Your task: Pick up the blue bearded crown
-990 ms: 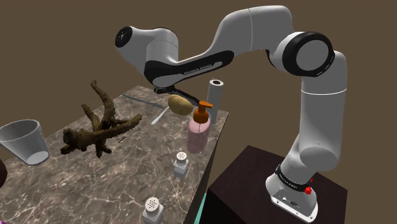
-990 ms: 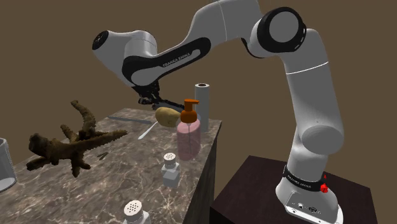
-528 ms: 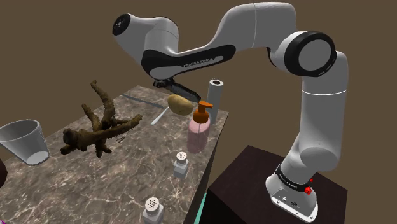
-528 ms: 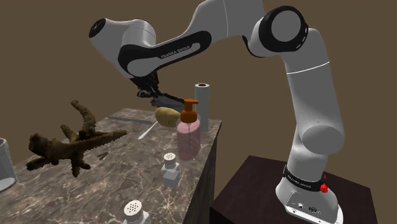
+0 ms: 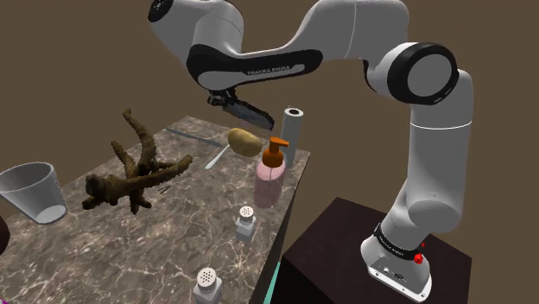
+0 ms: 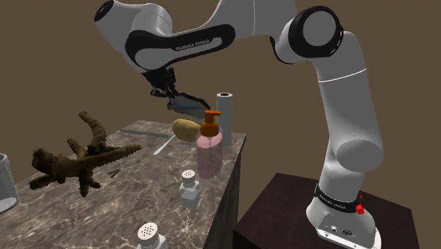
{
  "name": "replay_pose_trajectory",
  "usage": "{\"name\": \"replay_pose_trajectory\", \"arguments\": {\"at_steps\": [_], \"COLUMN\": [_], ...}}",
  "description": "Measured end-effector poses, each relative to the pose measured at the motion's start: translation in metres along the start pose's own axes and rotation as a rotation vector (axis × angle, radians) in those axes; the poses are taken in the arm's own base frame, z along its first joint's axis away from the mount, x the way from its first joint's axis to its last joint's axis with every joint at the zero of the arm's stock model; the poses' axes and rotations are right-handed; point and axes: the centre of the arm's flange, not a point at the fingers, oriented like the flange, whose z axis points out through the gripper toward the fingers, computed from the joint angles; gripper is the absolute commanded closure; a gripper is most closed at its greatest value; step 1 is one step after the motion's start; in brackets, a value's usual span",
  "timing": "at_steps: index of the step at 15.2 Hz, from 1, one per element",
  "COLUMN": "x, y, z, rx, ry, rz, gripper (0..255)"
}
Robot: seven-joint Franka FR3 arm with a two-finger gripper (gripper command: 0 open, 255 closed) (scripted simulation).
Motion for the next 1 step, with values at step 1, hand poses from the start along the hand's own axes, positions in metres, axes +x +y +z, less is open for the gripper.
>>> {"name": "replay_pose_trajectory", "arguments": {"at_steps": [1], "x": [-0.0001], "y": [0.0017], "z": [-0.002], "rx": [0.0], "ry": [0.0], "rz": [0.0], "gripper": [255]}}
